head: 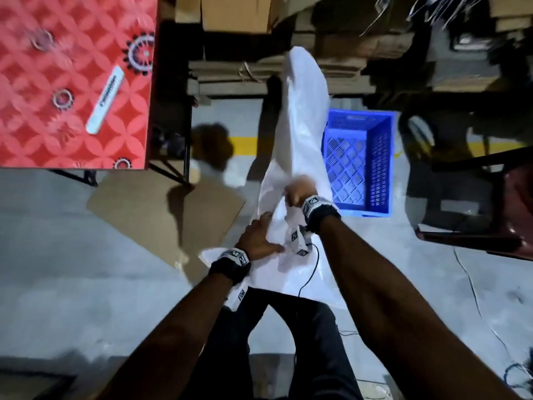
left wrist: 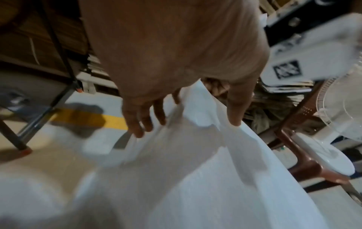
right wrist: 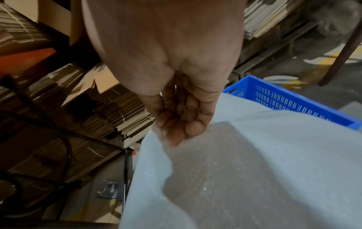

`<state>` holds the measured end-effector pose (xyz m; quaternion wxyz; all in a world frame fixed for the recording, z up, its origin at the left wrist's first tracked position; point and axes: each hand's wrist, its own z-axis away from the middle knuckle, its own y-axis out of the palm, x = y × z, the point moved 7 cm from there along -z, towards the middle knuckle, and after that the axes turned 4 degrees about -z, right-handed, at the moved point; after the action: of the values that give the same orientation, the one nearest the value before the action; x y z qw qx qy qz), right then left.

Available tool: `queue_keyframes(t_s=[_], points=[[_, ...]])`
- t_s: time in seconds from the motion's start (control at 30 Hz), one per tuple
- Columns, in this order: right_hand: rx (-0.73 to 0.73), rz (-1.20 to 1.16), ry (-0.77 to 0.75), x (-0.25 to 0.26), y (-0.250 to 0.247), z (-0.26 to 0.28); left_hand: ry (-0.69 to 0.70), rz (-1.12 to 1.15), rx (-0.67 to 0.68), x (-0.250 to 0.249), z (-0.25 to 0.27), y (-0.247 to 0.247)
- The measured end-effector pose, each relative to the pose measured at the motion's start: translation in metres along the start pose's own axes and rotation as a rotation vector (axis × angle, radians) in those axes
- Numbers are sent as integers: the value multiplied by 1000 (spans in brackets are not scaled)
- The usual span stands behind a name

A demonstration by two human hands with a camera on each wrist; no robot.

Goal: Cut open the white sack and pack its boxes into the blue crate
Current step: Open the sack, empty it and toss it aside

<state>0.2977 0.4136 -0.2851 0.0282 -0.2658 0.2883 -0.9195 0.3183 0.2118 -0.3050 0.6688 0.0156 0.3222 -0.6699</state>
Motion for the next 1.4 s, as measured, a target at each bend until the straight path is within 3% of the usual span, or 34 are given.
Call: queue_keyframes(t_s=[0.07,0.17,0.27,0.37,0.5,0.6,0.77,0.9,1.03,1.13,1.23,1.3,1.4], points=[[44,-3,46,-14,23,-34,-111,-109,-60,22,-6,18],[107,52,87,-38,55,-69,-102,-176,-46,35,-36,31],[104,43,81,-51,74,-90,-64,-154,-133,41,-67,24],[68,-11,-33,-46,81,-103,-65,-129,-224,42,-88,11],[45,-113,-229,-46,76,-80,-74,-17,-353,28,-112,-30],[102,7,-228,-73,80,-42,-95,56,-318,17,-136,-55],[19,140,-480,-82,70,17,-48,11,-308,-10,-154,-85],[-51,563,-568,-79,71,24,-86,61,-293,-25,-158,-101],[-232,450,-597,-68,52,3,-13,111,-274,-40,-156,-116],[-195,409,-497,-51,29,-20,132,171,-242,-45,-146,-123],[-155,317,-453,-30,9,-52,191,37,-88,-36,-131,-104],[-133,313,-418,-26,7,-71,156,-150,37,-12,-125,-75],[-134,253,-300,-52,24,-80,58,-409,97,34,-115,-24]])
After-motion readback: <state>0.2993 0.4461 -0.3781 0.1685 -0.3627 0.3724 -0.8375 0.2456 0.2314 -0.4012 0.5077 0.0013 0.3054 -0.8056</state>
